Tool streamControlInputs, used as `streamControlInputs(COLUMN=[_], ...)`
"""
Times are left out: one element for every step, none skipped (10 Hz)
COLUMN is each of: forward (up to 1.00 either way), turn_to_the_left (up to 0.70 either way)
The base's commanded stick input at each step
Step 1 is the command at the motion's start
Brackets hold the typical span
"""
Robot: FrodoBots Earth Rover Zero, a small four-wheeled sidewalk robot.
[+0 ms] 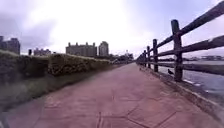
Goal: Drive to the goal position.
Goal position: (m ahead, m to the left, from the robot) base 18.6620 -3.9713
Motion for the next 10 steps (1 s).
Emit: streamControlInputs(forward=[0.98,0.98,0.98,0.98,0.98,0.98,0.98,0.98,0.98,0.98], turn_to_the_left=[0.0,-0.06,-0.33,-0.14,0.0,0.0,0.0,0.0,0.0,0.0])
